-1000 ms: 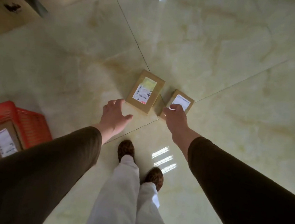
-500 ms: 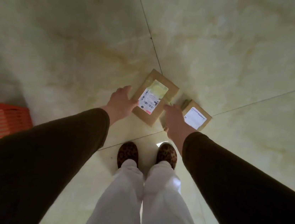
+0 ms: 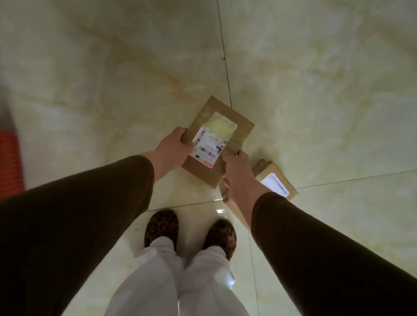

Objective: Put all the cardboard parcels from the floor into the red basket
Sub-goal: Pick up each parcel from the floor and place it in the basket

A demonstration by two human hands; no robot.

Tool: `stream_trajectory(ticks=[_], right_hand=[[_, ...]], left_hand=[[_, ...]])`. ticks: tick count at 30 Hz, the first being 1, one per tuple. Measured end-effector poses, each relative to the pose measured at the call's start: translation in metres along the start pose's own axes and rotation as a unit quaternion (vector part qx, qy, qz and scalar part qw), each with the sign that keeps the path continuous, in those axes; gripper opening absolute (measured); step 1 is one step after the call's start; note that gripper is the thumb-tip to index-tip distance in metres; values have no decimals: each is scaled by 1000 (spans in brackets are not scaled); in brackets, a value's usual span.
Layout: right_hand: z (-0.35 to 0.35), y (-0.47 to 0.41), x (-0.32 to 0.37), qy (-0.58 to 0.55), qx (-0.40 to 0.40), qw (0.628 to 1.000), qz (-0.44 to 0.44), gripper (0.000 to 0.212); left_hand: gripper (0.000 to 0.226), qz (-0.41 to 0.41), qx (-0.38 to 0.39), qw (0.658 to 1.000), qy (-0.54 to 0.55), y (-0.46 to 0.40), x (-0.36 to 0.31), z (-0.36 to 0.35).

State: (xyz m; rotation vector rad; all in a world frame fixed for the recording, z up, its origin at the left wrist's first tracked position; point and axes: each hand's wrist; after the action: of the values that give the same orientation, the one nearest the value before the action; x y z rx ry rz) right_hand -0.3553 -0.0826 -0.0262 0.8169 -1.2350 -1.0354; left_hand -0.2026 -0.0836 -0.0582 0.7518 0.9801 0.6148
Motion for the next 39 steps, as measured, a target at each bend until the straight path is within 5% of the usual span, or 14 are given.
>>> stream_trajectory(ticks=[14, 30, 39], right_hand=[[-70, 168, 58, 112, 36, 971, 210, 46], [-243, 307, -47, 159, 127, 959, 199, 30], [-344, 334, -70, 293, 199, 909, 218, 72]], left_hand=[[42, -12, -136, 934, 329, 177, -10, 121], [45, 32, -213, 881, 422, 312, 154, 267], [45, 70, -248, 855, 450, 342, 248, 337]])
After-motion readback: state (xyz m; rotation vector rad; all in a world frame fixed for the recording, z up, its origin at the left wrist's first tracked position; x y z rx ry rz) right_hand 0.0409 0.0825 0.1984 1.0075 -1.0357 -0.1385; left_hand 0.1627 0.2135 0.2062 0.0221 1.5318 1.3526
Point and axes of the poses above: each hand's wrist, its own y-axis away from the middle knuckle, its own z-axis out of the back of the hand, x = y × z, and after that the axes turned 1 degree about -y, right-handed
